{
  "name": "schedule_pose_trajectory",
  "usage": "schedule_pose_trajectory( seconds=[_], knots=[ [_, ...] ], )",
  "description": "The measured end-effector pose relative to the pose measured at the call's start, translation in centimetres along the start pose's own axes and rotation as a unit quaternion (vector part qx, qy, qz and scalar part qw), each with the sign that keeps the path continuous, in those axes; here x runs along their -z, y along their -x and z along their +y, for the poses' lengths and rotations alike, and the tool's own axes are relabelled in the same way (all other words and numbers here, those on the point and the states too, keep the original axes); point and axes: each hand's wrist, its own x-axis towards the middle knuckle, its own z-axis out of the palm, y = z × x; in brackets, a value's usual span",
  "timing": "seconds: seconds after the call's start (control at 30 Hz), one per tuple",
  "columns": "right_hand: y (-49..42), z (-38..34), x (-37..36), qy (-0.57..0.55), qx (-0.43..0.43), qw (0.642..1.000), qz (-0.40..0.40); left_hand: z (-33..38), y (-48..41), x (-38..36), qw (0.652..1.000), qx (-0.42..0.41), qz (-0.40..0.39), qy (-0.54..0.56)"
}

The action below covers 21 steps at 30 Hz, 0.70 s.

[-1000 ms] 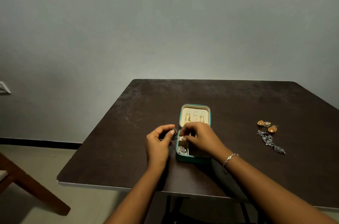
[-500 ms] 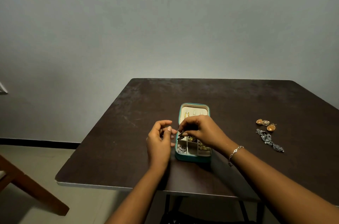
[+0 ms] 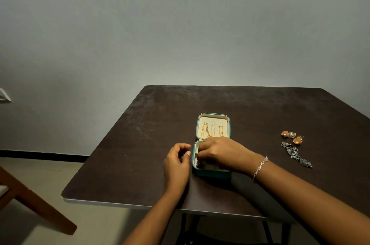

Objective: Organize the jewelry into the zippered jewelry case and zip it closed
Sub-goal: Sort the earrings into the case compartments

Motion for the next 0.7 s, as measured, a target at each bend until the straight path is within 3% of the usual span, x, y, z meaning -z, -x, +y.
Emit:
schedule_pose_trajectory(
  seconds=[0.13,0.3,0.6,0.7],
  knots=[
    [-0.3,-0.2,0.3,0.015,0.055,0.998,-0.039,-0.2,0.0,-0.1,1.0,-0.003,-0.009,-0.004],
    [-0.1,-0.4,0.0,0.011,0.067,0.997,-0.036,-0.2,0.0,-0.2,1.0,-0.001,-0.02,-0.006],
    [0.8,-0.4,-1.0,-0.145,-0.112,0.982,0.051,-0.3,0.1,-0.1,1.0,0.007,-0.015,0.004],
    [1.3,-0.3,-1.2,-0.154,-0.132,0.977,0.071,-0.5,0.1,-0.2,1.0,0.003,-0.008,0.002]
  ],
)
